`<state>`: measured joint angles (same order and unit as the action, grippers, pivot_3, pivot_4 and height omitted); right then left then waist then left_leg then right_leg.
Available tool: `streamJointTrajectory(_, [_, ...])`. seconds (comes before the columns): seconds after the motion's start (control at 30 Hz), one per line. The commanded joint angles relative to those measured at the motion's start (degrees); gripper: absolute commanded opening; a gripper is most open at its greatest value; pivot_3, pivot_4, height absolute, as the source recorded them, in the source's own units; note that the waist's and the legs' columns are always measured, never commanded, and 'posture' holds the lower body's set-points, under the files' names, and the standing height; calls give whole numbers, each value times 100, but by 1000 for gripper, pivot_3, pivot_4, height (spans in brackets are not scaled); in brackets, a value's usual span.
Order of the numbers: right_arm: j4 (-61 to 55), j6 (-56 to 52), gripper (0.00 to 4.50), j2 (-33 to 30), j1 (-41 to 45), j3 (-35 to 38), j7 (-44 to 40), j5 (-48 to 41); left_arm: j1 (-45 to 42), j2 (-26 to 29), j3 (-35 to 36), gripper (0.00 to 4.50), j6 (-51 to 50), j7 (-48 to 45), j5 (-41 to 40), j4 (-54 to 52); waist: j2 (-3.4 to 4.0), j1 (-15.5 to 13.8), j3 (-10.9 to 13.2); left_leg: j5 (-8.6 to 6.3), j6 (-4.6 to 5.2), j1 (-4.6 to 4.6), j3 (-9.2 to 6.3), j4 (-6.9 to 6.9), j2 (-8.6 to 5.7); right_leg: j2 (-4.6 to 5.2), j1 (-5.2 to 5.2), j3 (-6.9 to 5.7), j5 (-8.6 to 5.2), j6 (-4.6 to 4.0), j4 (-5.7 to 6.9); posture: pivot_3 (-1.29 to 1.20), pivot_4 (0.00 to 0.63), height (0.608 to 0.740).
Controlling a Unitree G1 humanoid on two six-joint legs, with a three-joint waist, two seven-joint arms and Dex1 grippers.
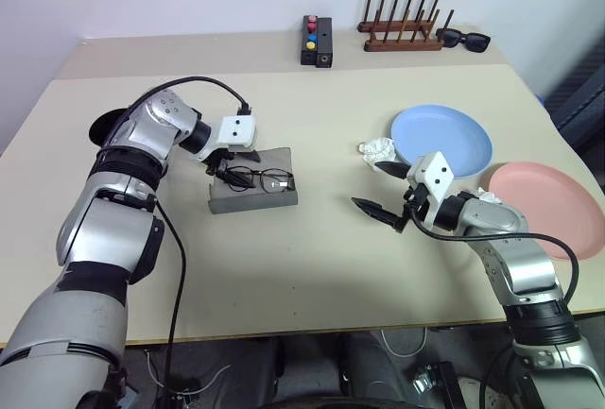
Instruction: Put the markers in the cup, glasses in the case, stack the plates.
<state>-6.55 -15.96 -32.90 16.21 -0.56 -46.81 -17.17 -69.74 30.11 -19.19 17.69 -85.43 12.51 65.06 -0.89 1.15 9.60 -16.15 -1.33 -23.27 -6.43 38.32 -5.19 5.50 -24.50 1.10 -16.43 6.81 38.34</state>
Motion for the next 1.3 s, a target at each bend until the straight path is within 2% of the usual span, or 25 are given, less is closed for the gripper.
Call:
streamJointTrajectory(0.03, [-264,47,4500,-46,-3,195,24,-92,28,30,-5,2275,113,12,72,-51,0,3,0,0,0,0,0,0,0,0,0,0,0,0,0,0,150,740])
streamJointTrajectory(0.17, [-289,40,4500,-63,-26,213,29,-99,32,27,9,288,113,-31,86,-46,0,-2,0,0,0,0,0,0,0,0,0,0,0,0,0,0,150,740])
streamJointTrajectory(0.5, [-277,30,4500,-72,-7,227,18,-98,95,94,118,288,-110,-418,-93,-256,0,2,0,0,0,0,0,0,0,0,0,0,0,0,2,0,150,740])
streamJointTrajectory(0.87, [-177,79,4500,-49,75,181,-7,-67,551,477,-254,288,-778,-707,-743,-1353,0,-17,0,0,0,0,-2,2,0,1,0,1,0,0,6,0,150,740])
streamJointTrajectory(0.97, [-145,87,4500,-44,111,171,-22,-59,592,520,-330,1161,-930,-707,-860,-1518,0,-12,0,0,0,0,-1,3,0,1,0,1,0,0,6,0,150,740])
streamJointTrajectory(1.1, [-128,91,4500,-40,122,166,-37,-51,620,517,-257,3048,-954,-707,-806,-1563,0,4,0,0,0,0,-1,2,0,0,0,1,0,0,6,0,150,740])
streamJointTrajectory(1.3, [-81,114,4500,-37,142,164,-50,-40,505,502,-28,3048,-898,-466,-739,-1488,0,-4,0,0,0,0,-2,2,0,0,0,0,0,0,6,0,150,740])
